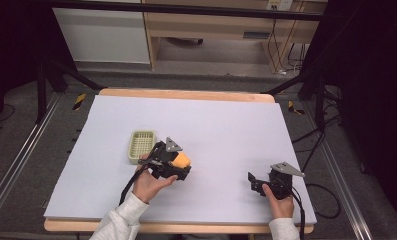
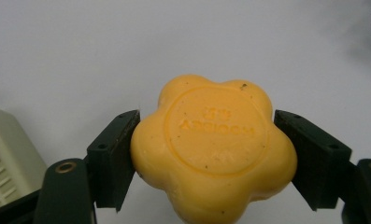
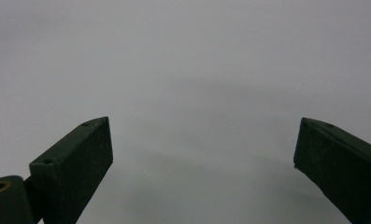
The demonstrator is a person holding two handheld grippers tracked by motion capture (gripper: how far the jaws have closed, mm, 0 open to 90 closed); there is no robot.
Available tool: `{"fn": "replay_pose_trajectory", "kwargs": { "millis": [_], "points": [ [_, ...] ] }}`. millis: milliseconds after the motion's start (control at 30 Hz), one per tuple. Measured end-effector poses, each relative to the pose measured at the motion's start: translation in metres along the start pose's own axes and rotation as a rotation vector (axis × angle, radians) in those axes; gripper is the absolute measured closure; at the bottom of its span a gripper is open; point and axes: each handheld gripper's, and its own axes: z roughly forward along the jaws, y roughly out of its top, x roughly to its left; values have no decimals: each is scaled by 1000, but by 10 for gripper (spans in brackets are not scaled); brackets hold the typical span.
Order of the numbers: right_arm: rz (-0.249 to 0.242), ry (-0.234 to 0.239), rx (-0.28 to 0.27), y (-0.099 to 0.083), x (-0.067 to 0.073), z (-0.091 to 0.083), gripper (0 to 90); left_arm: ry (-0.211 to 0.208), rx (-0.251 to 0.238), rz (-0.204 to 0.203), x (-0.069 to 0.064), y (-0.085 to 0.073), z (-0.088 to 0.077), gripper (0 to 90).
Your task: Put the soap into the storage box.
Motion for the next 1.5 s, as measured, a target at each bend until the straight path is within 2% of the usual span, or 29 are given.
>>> {"fn": "replay_pose_trajectory", "kwargs": {
  "millis": [1000,1500],
  "points": [
    [-4,-1,2,0,-1,1,51,91,-37,-84,54,-1,-31,252],
    [-1,0,2,0,-1,1,51,127,-40,-121,76,-2,-32,252]
  ]
}}
